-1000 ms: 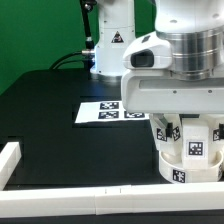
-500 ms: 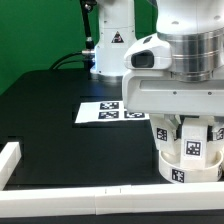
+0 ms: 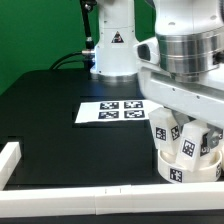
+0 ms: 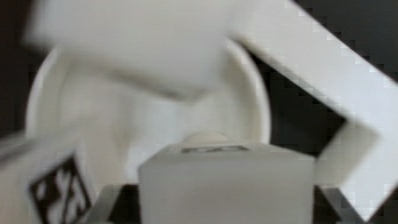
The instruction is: Assemble stool
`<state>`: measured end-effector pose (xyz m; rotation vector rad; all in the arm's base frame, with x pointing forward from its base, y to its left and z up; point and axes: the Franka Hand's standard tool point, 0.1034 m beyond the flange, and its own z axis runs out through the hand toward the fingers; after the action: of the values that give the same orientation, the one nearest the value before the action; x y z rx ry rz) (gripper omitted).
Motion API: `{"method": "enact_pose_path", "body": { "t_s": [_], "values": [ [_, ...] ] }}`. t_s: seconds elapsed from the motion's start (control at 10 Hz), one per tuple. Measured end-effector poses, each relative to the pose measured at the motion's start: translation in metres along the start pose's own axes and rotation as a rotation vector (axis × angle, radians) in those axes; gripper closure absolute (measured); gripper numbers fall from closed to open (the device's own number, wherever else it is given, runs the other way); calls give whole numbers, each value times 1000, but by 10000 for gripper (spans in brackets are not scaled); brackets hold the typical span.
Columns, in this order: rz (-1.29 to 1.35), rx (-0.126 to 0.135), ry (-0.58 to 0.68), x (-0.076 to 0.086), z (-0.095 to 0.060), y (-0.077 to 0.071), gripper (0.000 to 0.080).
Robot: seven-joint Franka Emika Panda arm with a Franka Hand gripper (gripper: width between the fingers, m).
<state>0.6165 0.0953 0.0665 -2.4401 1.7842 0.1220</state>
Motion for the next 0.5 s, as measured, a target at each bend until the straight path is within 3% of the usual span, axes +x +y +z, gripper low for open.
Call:
{"method": "enact_pose_path", "body": {
  "t_s": [0.1,0.5],
  "values": [
    [93,27,-7,1,-1,-3,467],
    [367,30,-11,0,-1,-4,466]
  ]
}}
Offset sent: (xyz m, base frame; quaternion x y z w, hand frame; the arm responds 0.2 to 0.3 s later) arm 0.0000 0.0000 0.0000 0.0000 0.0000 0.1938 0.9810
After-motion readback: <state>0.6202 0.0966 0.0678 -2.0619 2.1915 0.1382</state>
